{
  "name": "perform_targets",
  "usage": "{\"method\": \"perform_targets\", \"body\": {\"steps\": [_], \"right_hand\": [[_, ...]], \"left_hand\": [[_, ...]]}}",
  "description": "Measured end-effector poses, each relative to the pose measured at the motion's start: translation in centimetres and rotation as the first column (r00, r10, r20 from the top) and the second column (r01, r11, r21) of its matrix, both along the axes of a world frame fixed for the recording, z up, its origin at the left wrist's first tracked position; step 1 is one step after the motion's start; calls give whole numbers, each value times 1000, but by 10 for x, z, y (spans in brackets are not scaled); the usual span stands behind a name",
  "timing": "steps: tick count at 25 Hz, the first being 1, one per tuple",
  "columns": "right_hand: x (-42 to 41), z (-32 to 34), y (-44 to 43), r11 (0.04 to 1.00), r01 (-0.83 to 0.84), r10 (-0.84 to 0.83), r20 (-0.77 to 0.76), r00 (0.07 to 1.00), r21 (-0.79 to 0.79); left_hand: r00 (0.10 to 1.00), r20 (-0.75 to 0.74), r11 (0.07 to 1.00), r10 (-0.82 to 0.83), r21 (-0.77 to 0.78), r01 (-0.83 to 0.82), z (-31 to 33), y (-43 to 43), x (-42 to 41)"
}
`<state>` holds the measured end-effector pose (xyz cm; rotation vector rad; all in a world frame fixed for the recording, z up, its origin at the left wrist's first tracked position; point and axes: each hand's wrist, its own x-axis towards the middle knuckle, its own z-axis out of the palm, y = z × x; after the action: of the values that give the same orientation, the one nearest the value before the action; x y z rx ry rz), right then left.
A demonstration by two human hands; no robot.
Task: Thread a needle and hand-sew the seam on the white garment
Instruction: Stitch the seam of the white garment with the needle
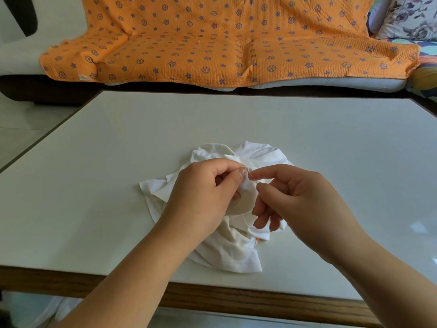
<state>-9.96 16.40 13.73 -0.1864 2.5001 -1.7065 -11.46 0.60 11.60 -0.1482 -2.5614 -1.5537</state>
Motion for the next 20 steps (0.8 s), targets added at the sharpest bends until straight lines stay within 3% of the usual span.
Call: {"method": "perform_targets", "body": {"steps": [8, 15, 20], "right_hand": [[0, -4, -1, 999, 39, -39, -46, 998, -20], [-3, -10, -3, 996, 77, -79, -67, 995, -33], [-10, -13, -2, 984, 47, -50, -12, 999, -175]], "left_hand": [[999, 23, 998, -34, 58, 33, 2, 1, 2], [980, -185, 989, -69, -145, 42, -4, 8, 4], [958, -281, 985, -53, -171, 4, -10, 8, 0]]}}
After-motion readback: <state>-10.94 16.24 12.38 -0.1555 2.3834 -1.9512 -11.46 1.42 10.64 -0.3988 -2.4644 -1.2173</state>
